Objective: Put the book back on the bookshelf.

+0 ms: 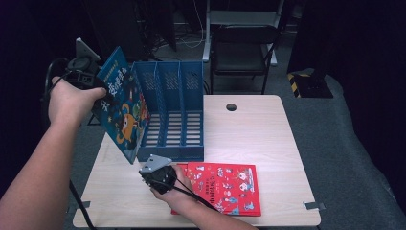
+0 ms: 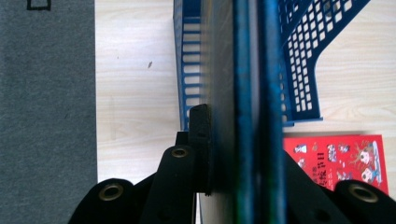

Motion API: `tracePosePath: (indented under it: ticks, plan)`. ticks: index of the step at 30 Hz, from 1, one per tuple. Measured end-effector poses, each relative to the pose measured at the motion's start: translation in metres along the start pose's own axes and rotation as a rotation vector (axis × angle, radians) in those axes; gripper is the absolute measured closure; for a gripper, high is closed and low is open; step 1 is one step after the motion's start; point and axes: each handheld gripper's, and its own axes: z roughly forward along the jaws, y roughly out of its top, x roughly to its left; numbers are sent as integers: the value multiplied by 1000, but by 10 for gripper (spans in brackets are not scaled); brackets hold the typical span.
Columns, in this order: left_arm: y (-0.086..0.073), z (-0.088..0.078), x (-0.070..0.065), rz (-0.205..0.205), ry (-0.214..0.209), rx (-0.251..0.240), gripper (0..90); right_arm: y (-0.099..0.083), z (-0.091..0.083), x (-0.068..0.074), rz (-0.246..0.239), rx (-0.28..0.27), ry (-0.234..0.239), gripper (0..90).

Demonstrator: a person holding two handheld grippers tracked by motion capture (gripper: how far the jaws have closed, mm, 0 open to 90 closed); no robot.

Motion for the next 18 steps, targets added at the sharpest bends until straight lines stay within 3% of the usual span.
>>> tracePosePath:
  ticks: [6,18]
  plan:
    - [10,4,-5,-2,12,-8,829,-10,-13,-7,-33,-12,-14,891]
    - [25,17,-11,-12,21,17,829,-33,-31,-17,8,7,-23,872]
